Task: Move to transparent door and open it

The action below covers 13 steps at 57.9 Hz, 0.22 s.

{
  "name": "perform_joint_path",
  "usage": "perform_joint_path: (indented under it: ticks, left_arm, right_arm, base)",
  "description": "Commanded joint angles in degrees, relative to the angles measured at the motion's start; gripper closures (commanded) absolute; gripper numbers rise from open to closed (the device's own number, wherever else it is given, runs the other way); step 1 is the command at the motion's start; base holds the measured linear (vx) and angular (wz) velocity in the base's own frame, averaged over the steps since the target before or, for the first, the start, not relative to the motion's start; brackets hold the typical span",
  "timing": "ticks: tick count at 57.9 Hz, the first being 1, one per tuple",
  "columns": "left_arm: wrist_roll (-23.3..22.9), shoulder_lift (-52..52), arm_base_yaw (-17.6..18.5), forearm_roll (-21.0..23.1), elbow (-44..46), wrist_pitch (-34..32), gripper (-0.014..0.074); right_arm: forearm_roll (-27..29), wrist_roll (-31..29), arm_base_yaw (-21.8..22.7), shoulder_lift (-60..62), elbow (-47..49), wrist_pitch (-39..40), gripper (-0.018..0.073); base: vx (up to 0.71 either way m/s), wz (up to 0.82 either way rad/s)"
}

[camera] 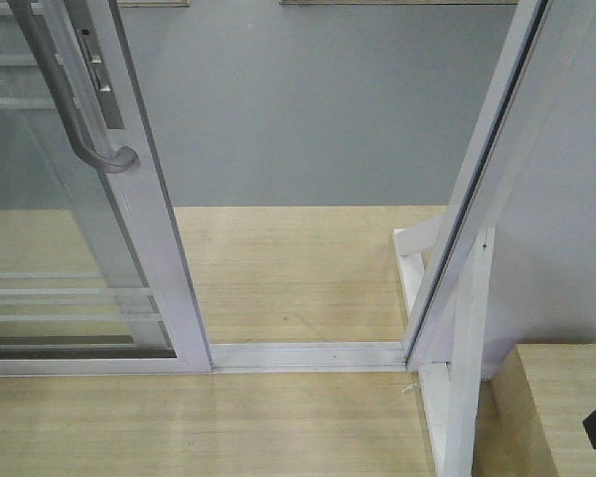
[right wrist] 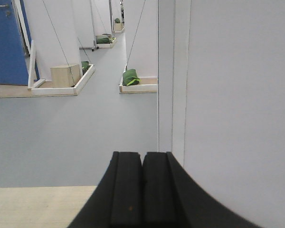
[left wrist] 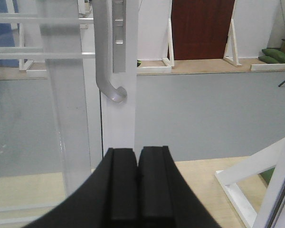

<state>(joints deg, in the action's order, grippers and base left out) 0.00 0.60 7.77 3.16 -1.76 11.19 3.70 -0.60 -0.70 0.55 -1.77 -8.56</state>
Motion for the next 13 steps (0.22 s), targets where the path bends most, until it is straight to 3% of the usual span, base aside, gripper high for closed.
perform_joint_path:
  ticks: [1, 13]
  left_arm:
    - [-0.44, 0.86, 0.18, 0.15, -0.74, -4.95, 0.0594]
    - [-0.44, 0.86, 0.18, 0.15, -0.74, -4.95, 0.0594]
  right_arm:
    - [-0.04, 0.14, 0.37, 0.96, -0.19, 4.49, 0.0565]
    - [-0.04, 0.14, 0.37, 0.96, -0.19, 4.49, 0.0565]
  base:
    - [0.0, 0.0]
    - [0.0, 0.0]
